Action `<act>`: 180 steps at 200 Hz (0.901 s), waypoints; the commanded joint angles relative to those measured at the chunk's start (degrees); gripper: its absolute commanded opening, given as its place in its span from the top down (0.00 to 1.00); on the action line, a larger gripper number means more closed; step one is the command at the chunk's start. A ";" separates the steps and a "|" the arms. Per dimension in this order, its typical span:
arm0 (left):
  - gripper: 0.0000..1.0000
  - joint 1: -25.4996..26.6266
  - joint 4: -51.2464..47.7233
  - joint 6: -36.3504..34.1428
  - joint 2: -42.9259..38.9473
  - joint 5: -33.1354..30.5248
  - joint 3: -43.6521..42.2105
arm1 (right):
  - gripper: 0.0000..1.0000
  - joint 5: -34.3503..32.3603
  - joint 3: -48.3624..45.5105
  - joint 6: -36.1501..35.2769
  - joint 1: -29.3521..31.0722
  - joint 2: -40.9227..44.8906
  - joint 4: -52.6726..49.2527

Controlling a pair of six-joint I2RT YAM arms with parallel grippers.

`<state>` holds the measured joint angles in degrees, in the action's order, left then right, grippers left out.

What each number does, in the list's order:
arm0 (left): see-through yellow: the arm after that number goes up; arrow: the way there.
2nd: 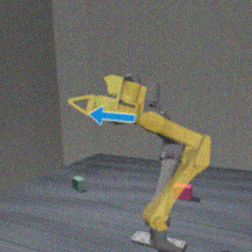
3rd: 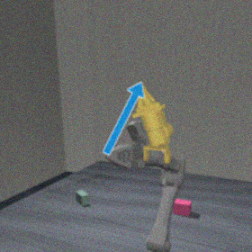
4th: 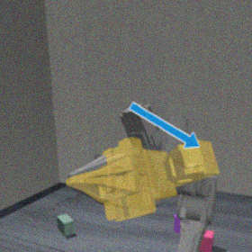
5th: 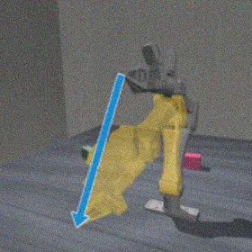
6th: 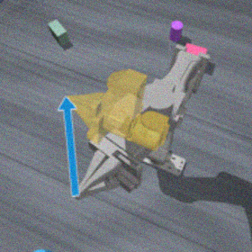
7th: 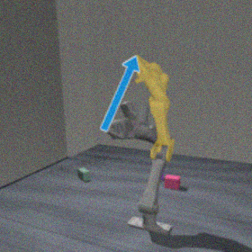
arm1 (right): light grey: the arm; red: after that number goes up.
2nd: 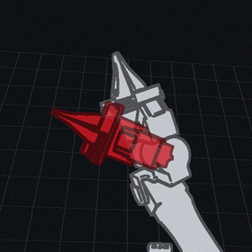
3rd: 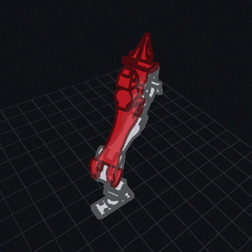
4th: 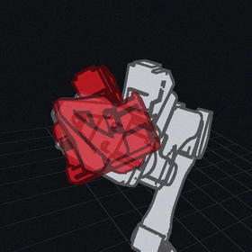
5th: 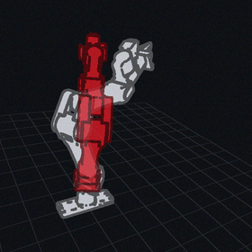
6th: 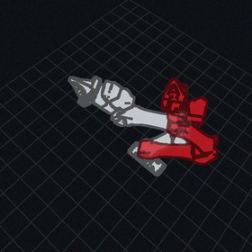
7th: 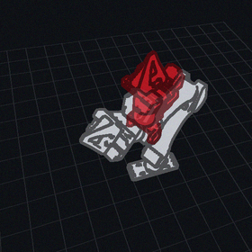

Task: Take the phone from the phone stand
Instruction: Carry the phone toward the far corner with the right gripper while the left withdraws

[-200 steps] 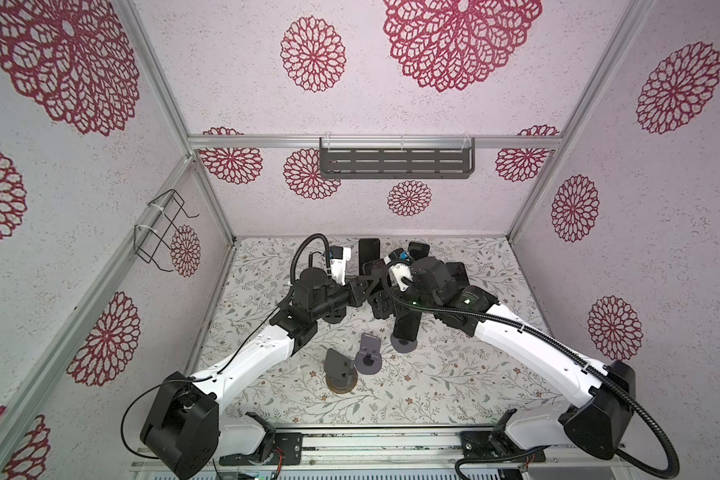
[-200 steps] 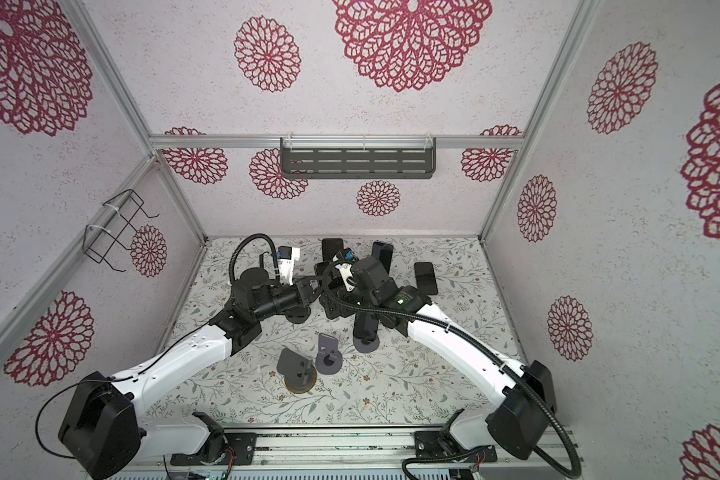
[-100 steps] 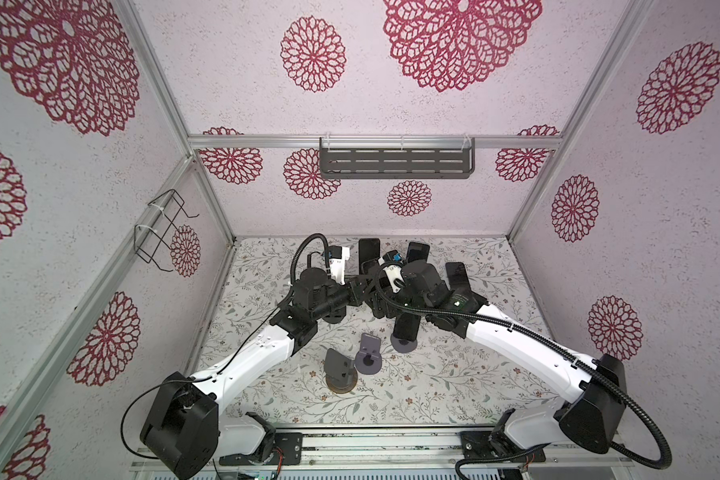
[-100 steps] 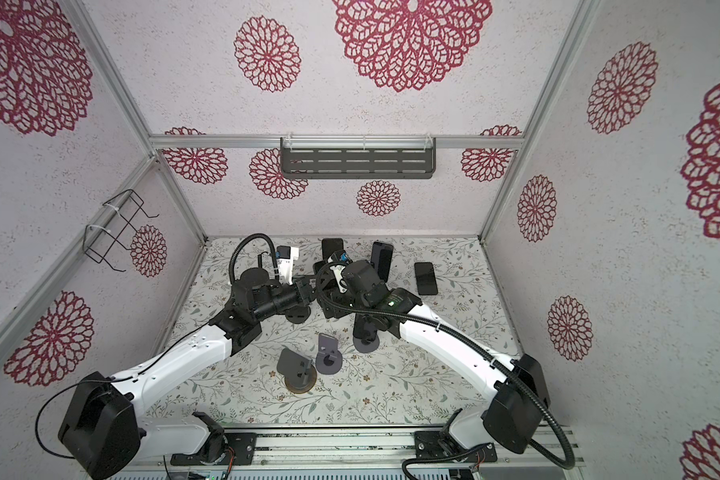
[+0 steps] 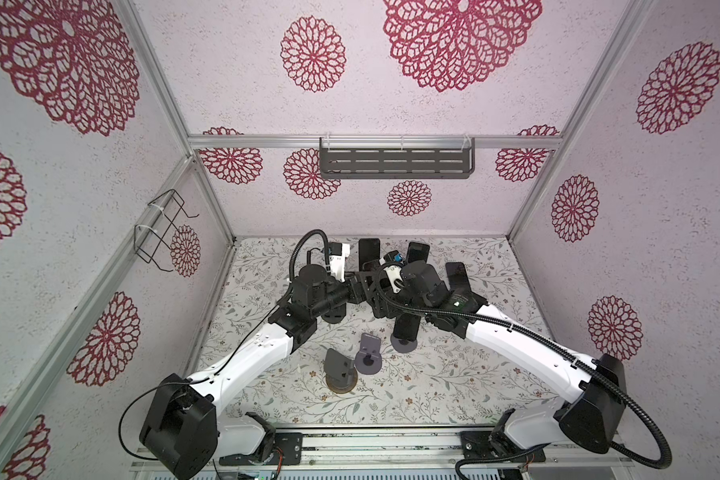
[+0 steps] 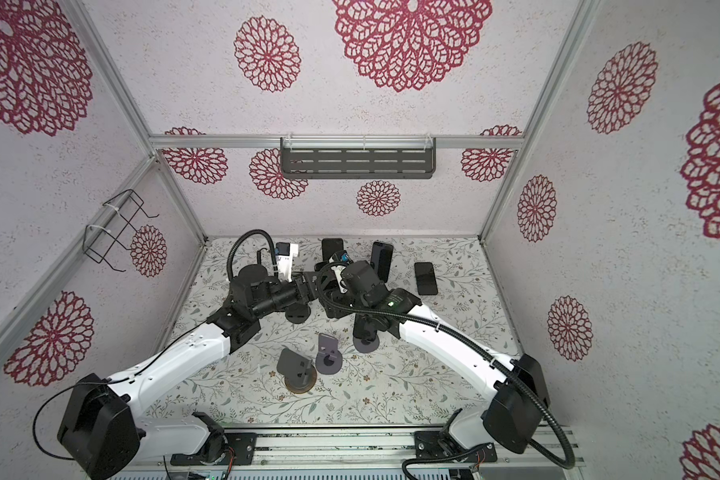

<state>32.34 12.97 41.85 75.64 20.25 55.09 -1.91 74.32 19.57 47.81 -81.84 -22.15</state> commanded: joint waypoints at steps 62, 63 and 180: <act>0.03 -6.05 -32.59 -15.98 -2.91 -4.75 19.76 | 1.00 3.90 7.10 -4.72 -5.76 3.32 -6.26; 0.03 -6.14 -32.89 -16.08 -2.84 -4.81 20.04 | 1.00 4.00 7.13 -4.81 -5.91 3.43 -6.47; 0.02 -9.84 -43.46 -27.92 3.10 -12.37 24.02 | 1.00 -0.13 -0.94 -17.63 -29.69 10.76 -20.37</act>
<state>22.96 -28.40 18.57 77.65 10.09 78.81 -0.30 74.76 5.54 22.20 -73.34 -40.53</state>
